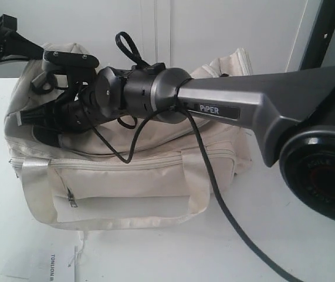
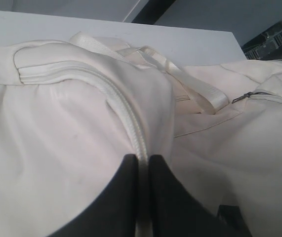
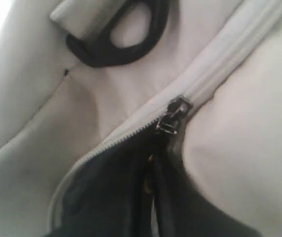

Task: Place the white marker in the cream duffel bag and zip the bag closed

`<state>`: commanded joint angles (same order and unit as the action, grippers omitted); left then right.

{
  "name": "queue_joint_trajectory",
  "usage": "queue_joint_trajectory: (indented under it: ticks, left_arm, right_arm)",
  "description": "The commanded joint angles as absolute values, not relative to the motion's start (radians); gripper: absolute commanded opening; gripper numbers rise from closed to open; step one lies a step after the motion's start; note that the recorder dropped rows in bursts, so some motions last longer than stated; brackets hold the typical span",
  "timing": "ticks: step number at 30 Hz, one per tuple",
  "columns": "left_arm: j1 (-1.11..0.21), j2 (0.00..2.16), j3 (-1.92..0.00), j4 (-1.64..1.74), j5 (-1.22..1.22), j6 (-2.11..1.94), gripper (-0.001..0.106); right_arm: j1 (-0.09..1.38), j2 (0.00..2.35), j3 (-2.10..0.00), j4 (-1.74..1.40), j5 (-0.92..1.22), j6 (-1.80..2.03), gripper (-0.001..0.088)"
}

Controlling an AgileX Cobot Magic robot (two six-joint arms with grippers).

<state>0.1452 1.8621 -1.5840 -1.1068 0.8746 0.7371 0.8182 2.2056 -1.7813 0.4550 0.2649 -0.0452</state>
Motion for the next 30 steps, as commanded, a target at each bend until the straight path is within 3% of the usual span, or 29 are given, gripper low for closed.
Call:
queue_joint_trajectory:
  ticks: [30]
  left_arm:
    - [0.145, 1.862, -1.584, -1.117, 0.879, 0.741, 0.0]
  right_arm:
    - [0.78, 2.075, -1.781, 0.503, 0.68, -0.318, 0.0]
